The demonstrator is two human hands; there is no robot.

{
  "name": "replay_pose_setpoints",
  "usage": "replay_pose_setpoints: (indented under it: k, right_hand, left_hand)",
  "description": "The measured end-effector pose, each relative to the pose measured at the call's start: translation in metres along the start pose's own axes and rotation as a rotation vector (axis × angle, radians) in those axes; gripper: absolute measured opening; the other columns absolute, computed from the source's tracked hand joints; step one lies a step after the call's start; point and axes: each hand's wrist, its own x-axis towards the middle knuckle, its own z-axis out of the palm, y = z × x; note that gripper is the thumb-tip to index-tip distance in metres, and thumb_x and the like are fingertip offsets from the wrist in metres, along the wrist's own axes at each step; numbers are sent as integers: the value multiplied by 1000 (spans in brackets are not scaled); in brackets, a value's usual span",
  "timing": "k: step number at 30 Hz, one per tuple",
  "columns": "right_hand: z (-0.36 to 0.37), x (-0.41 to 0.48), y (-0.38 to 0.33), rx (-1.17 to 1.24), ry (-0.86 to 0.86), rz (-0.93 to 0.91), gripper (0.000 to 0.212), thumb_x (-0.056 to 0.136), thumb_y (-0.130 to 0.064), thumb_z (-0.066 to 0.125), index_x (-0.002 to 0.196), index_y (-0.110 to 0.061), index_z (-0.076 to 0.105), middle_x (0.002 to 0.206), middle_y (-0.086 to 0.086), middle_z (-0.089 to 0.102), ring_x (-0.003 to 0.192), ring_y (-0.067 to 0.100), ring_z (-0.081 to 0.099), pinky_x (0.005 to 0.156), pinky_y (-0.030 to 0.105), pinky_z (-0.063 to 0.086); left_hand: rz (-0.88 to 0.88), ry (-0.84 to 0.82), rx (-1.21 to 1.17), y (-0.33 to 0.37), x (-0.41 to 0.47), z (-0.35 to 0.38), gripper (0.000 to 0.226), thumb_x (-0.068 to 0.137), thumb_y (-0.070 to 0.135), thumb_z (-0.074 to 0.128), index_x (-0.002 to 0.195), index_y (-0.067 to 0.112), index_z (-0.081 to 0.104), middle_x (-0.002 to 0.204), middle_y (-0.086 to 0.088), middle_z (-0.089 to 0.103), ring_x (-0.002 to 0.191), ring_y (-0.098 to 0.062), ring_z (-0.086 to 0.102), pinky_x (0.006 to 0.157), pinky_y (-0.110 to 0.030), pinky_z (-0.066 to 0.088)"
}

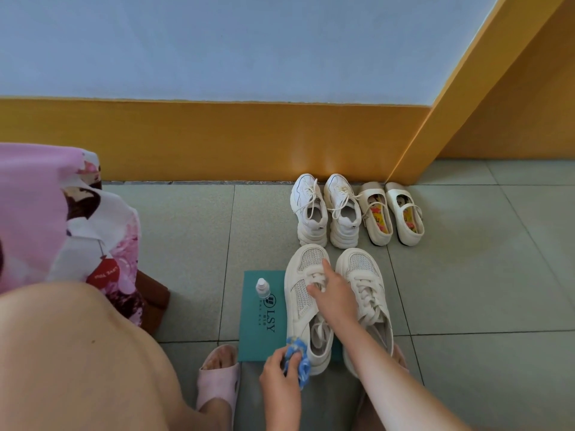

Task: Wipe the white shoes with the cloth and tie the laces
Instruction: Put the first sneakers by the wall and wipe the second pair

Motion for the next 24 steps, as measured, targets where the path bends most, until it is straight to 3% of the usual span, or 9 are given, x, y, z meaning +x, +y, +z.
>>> replay_pose_setpoints:
  k: [11, 16, 18, 20, 21, 24]
  right_hand:
    - [-5, -3, -4, -46, -73, -2, 75, 91, -38, 58, 151, -27, 14, 136, 8, 49, 121, 23, 51, 91, 32, 43]
    - [-10, -11, -7, 49, -136, -6, 71, 93, -37, 54, 151, -21, 15, 140, 10, 45, 128, 23, 44, 99, 30, 37]
    - [-11, -15, -7, 130, -151, -5, 68, 95, -36, 52, 151, -18, 17, 143, 10, 43, 130, 22, 42, 101, 30, 35]
    - [-14, -23, -7, 221, -145, 6, 64, 96, -36, 50, 150, -15, 22, 148, 8, 39, 133, 19, 39, 105, 28, 31]
    - [-16, -28, -7, 263, -135, 14, 60, 97, -34, 49, 149, -14, 26, 149, 7, 37, 134, 18, 38, 105, 26, 29]
    - [-23, -42, -6, 300, -82, 10, 48, 99, -30, 45, 143, -11, 38, 146, 5, 41, 134, 17, 38, 103, 23, 27]
  left_hand:
    - [-68, -66, -54, 0, -21, -2, 14, 86, 13, 64, 99, 8, 67, 95, -5, 69, 91, -14, 62, 78, -17, 44]
    - [-59, -88, -49, -5, -22, -2, 20, 85, 13, 66, 104, 6, 68, 99, -8, 69, 96, -17, 64, 87, -26, 50]
    - [-47, -99, -50, -5, -26, -3, 15, 86, 10, 63, 101, 7, 68, 97, -7, 69, 92, -15, 63, 79, -18, 48]
    - [-46, -52, -85, -5, -24, -8, 7, 88, 6, 59, 93, 8, 65, 92, -9, 68, 83, -14, 61, 67, -14, 43]
    - [-68, -10, -114, -5, -20, -12, 6, 90, 4, 57, 91, 7, 62, 91, -11, 67, 80, -17, 59, 66, -18, 43]
    - [-174, 121, -216, -11, -2, -24, 8, 92, 5, 54, 97, 3, 58, 96, -18, 64, 85, -24, 57, 75, -28, 41]
